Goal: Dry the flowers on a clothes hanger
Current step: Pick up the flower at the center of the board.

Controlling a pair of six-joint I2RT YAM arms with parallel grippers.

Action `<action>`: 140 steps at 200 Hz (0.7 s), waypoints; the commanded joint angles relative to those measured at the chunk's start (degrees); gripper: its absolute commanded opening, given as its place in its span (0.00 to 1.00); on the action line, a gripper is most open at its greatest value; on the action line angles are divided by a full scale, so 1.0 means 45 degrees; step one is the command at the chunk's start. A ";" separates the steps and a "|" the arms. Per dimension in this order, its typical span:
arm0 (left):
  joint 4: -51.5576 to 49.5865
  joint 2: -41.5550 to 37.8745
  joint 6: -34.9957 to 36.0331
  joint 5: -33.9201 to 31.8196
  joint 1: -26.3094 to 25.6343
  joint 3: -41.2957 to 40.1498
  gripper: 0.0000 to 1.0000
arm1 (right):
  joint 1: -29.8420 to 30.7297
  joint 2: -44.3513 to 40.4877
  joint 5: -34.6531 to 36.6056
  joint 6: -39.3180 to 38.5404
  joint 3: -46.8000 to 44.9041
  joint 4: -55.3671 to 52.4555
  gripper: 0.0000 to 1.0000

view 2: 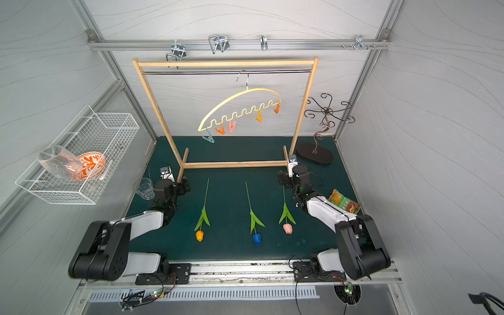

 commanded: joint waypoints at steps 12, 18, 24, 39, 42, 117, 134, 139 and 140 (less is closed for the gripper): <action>-0.5542 -0.3623 -0.4402 0.2857 -0.0595 0.1766 1.00 | 0.2277 -0.1220 -0.0090 -0.0017 -0.0191 -0.2642 0.99; -0.4996 -0.4003 -0.4983 0.4292 -0.0766 0.1430 1.00 | 0.2415 -0.1219 -0.0609 0.0290 -0.0014 -0.2830 0.99; -0.3893 -0.4229 -0.5565 0.5493 -0.0988 0.0921 1.00 | 0.2424 -0.1116 -0.1098 0.1172 0.0351 -0.3372 0.99; -0.2366 -0.4294 -0.5608 0.7478 -0.1913 0.0377 1.00 | 0.2402 -0.0324 0.0468 0.4886 0.1047 -0.5230 0.99; -0.2524 -0.4271 -0.5390 0.7561 -0.2139 0.0439 1.00 | 0.2402 -0.0086 0.0936 0.5549 0.1125 -0.5556 0.99; -0.7714 -0.5474 -0.7311 0.1204 -0.3033 0.0558 1.00 | 0.1253 -0.0531 -0.0261 0.6474 0.0302 -0.4891 0.99; -0.7673 -0.5996 -0.9069 0.0012 -0.3034 -0.0366 1.00 | 0.1101 -0.0520 0.0214 0.6618 0.0099 -0.4664 0.99; -0.7410 -0.6120 -0.9747 -0.0234 -0.3034 -0.0774 1.00 | 0.1058 -0.0527 0.0337 0.6651 0.0119 -0.4766 0.99; -0.7329 -0.6159 -0.9869 -0.0284 -0.3034 -0.0855 1.00 | 0.1048 -0.0541 0.0358 0.6656 0.0130 -0.4786 0.99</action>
